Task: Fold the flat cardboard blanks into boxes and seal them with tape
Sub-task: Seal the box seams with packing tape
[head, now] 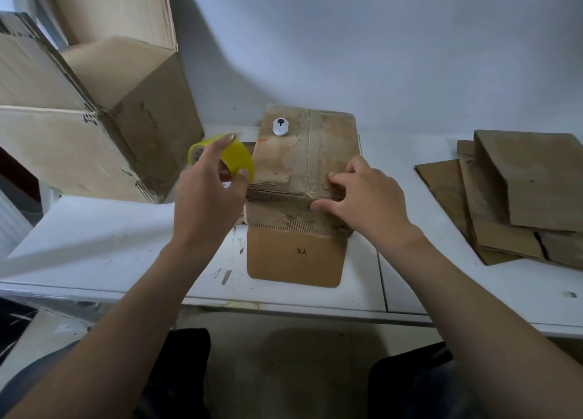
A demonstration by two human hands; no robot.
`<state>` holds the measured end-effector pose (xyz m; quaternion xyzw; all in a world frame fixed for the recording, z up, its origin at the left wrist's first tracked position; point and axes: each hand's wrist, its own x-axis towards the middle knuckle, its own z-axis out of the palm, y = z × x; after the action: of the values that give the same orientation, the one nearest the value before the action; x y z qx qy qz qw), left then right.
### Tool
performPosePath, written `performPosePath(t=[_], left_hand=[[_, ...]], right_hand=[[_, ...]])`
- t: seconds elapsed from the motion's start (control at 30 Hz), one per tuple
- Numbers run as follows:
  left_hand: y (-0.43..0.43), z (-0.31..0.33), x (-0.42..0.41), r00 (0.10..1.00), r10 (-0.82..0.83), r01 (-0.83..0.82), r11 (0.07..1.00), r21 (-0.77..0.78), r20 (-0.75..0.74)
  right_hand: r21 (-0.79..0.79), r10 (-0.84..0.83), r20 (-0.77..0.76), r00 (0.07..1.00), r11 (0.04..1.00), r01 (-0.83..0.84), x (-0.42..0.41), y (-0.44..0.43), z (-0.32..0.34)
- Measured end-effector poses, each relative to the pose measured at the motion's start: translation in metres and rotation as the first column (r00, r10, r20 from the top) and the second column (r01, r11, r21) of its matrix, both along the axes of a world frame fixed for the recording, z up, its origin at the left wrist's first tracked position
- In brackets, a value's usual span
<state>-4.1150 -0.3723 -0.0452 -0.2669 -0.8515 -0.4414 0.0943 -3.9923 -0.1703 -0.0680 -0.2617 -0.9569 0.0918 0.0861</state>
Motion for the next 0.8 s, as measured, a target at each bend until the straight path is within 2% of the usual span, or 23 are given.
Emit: performPosePath(t=[0.1,0.17,0.23,0.27,0.3,0.37,0.47,0.6,0.73,0.8], left_hand=[[-0.004,0.01,0.013,0.99,-0.102,0.087,0.986,0.143,0.098],[-0.002,0.016,0.026,0.957,-0.217,0.171,0.958,0.231,0.192],[0.003,0.022,0.039,0.889,-0.335,0.234,0.918,0.319,0.313],[0.006,0.023,0.045,0.843,-0.387,0.25,0.897,0.366,0.374],[0.009,0.024,0.051,0.795,-0.432,0.253,0.874,0.414,0.426],[0.017,0.025,0.061,0.72,-0.484,0.225,0.84,0.493,0.497],[0.027,0.022,0.07,0.678,-0.486,0.171,0.834,0.525,0.551],[0.034,0.017,0.07,0.732,-0.401,0.169,0.89,0.424,0.55],[0.038,0.014,0.065,0.655,-0.429,0.183,0.889,0.42,0.622],[0.038,0.012,0.061,0.621,-0.42,0.152,0.893,0.423,0.662]], right_hand=[[0.114,-0.033,0.045,0.998,0.993,0.028,0.007,0.002,0.005],[0.115,0.02,-0.087,0.996,0.993,-0.01,0.013,-0.002,0.012],[-0.111,0.119,-0.324,0.938,0.98,-0.163,0.021,-0.012,0.021],[-0.253,0.135,-0.42,0.897,0.932,-0.259,0.025,-0.019,0.024],[-0.361,0.128,-0.471,0.872,0.875,-0.324,0.03,-0.028,0.027],[-0.462,0.105,-0.486,0.868,0.812,-0.357,0.036,-0.042,0.026],[-0.455,0.077,-0.507,0.859,0.822,-0.342,0.042,-0.048,0.021],[-0.384,0.092,-0.491,0.866,0.869,-0.31,0.049,-0.035,0.022],[-0.341,0.156,-0.45,0.879,0.88,-0.331,0.057,-0.025,0.021],[-0.268,0.219,-0.398,0.891,0.901,-0.342,0.06,-0.02,0.022]])
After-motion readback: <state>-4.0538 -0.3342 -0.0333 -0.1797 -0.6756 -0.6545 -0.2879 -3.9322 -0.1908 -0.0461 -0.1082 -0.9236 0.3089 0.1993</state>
